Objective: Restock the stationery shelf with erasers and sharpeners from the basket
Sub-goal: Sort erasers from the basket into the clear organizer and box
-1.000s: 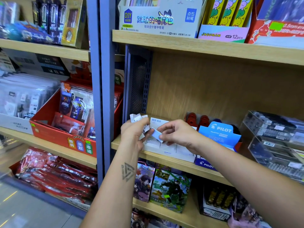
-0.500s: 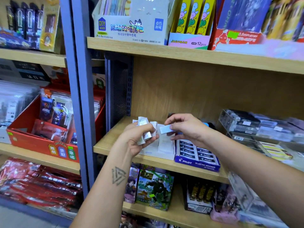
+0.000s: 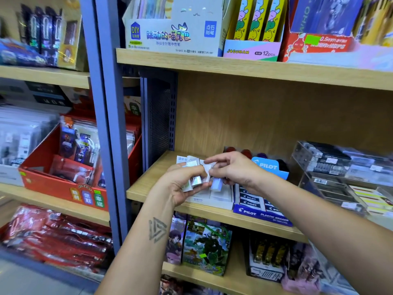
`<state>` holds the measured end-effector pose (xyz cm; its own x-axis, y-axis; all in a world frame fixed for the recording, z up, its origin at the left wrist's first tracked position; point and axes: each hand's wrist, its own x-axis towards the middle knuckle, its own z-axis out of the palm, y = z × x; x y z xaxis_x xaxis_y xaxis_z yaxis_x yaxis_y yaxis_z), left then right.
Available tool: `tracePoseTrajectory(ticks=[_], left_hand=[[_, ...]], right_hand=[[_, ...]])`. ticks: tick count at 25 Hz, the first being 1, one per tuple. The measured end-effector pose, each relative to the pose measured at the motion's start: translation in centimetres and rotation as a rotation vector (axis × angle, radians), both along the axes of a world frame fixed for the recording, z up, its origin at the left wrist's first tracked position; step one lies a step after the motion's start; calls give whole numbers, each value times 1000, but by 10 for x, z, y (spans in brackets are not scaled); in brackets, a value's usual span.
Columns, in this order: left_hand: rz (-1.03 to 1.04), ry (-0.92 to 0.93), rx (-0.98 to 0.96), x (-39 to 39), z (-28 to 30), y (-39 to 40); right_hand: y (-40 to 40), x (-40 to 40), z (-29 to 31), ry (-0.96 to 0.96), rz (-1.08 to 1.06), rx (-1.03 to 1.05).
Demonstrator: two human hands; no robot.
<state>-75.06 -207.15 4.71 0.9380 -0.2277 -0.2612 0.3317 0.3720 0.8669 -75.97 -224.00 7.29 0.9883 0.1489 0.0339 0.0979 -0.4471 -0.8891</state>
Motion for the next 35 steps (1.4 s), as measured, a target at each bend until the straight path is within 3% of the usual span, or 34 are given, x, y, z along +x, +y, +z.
tracePoseTrajectory(ticks=[10, 17, 21, 28, 33, 35], left_hand=[[-22, -19, 18, 7, 2, 30], [57, -11, -26, 14, 0, 45], [185, -5, -56, 22, 1, 66], [170, 8, -50, 20, -1, 71], [151, 14, -47, 22, -3, 71], [149, 17, -49, 22, -3, 69]], right_hand=[[16, 13, -5, 4, 175, 0], [29, 19, -2, -95, 71, 21], [29, 22, -6, -179, 35, -183], [38, 35, -22, -319, -18, -425], [27, 35, -3, -106, 186, -698], [26, 32, -1, -82, 108, -584]])
